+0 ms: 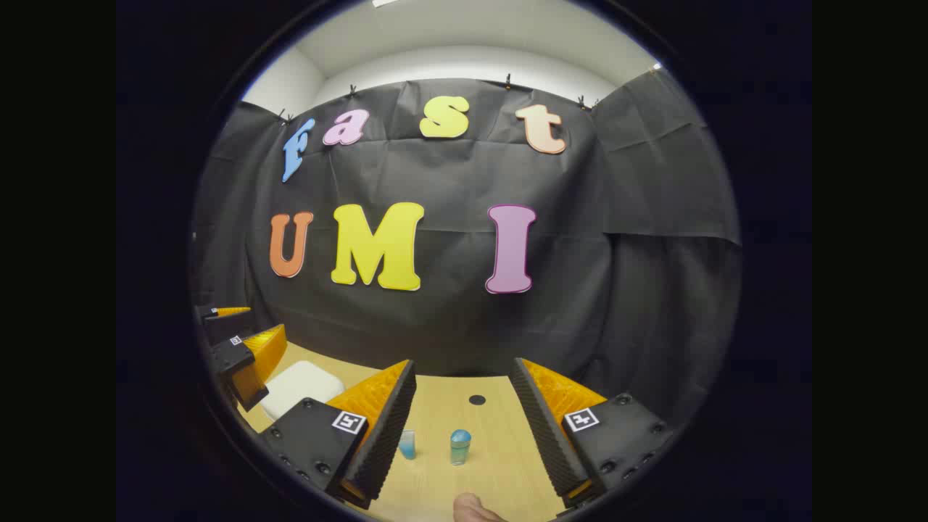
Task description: First open the suitcase, pack the skin care products into it, and then close the suitcase.
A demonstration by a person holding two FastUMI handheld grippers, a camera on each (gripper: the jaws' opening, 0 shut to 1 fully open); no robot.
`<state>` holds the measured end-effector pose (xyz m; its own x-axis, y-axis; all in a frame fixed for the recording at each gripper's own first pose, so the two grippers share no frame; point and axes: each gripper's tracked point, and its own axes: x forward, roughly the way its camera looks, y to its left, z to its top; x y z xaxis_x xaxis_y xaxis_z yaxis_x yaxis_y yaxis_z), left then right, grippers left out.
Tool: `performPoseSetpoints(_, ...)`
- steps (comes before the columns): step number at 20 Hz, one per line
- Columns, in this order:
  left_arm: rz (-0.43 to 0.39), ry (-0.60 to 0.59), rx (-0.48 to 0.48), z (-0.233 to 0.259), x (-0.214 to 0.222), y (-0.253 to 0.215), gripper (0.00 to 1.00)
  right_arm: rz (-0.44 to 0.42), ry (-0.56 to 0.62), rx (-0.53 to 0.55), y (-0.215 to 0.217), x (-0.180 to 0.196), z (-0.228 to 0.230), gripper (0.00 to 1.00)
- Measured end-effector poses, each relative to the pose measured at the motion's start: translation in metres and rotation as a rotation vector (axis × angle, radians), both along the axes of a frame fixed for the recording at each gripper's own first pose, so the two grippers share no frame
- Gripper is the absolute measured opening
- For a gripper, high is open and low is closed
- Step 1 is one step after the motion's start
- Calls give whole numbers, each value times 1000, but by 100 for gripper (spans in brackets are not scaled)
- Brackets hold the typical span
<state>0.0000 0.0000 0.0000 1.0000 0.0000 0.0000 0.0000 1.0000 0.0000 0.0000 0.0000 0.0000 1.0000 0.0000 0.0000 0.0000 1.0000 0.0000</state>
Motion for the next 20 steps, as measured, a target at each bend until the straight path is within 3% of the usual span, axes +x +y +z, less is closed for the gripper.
performPoseSetpoints(14,4,31,10,-15,6,-3,100,34,8,-18,1,10,-13,80)
performPoseSetpoints(20,-7,33,32,-21,11,-8,100,-13,-4,-42,-16,15,-12,79)
